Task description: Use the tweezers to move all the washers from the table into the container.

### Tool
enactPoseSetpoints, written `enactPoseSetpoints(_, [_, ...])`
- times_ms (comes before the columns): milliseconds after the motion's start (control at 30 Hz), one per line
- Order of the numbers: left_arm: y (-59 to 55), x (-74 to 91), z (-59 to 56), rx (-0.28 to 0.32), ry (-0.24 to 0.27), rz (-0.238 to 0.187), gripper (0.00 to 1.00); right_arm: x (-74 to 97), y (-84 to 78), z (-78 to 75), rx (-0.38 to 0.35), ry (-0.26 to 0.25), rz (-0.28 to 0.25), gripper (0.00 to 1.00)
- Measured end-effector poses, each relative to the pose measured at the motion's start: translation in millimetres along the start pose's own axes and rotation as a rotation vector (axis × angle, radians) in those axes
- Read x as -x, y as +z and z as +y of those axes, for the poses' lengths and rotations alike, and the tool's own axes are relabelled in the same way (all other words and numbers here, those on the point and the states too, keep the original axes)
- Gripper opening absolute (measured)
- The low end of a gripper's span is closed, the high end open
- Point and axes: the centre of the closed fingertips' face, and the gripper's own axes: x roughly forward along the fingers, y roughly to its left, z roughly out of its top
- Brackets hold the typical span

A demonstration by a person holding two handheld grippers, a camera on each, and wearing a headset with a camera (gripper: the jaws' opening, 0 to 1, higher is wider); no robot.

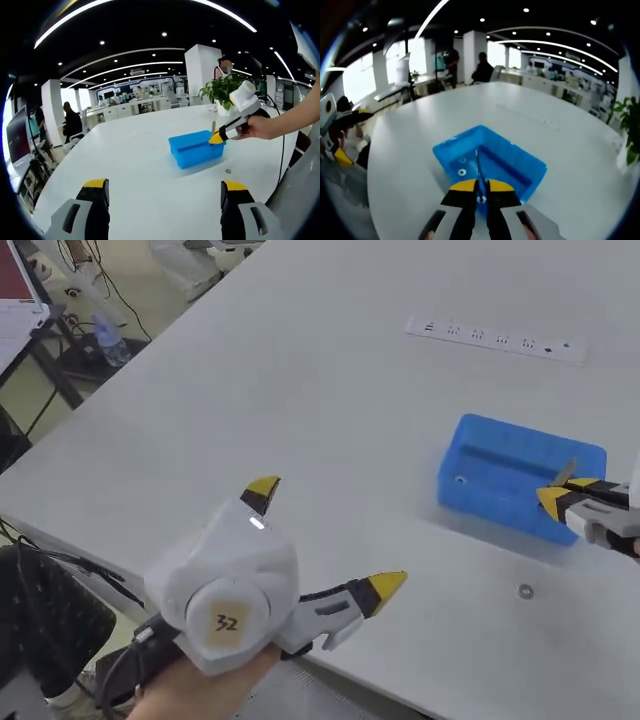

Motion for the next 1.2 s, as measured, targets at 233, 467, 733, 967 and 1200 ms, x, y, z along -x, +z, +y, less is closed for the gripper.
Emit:
enactPoseSetpoints(233, [-0.8, 0.5, 3.4, 0.004, 0.016, 0.004, 0.94, -2.6, 0.5, 1.0, 0.025, 0.003, 0.002, 0.04])
enactPoseSetpoints(467, [1.6, 0.9, 3.2, -0.006, 0.025, -0.007, 0.95, -3.2, 1.3, 0.6, 0.003, 0.015, 0.013, 0.04])
enactPoseSetpoints(733, [3.8, 0.7, -3.9, -0.029, -0.004, -0.012, 0.97, 14.3, 20.0, -0.2, -0.017, 0.012, -0.051, 0.03])
enactPoseSetpoints(967, [8.9, 1.3, -10.1, -0.053, -0.028, -0.034, 0.99, 42.3, 42.1, 1.7, -0.044, 0.011, -0.122, 0.03])
enactPoseSetpoints(1200, [11.5, 1.0, -11.0, -0.088, -0.021, -0.028, 0.99, 54.6, 40.5, 11.8, -0.029, 0.015, -0.127, 0.02])
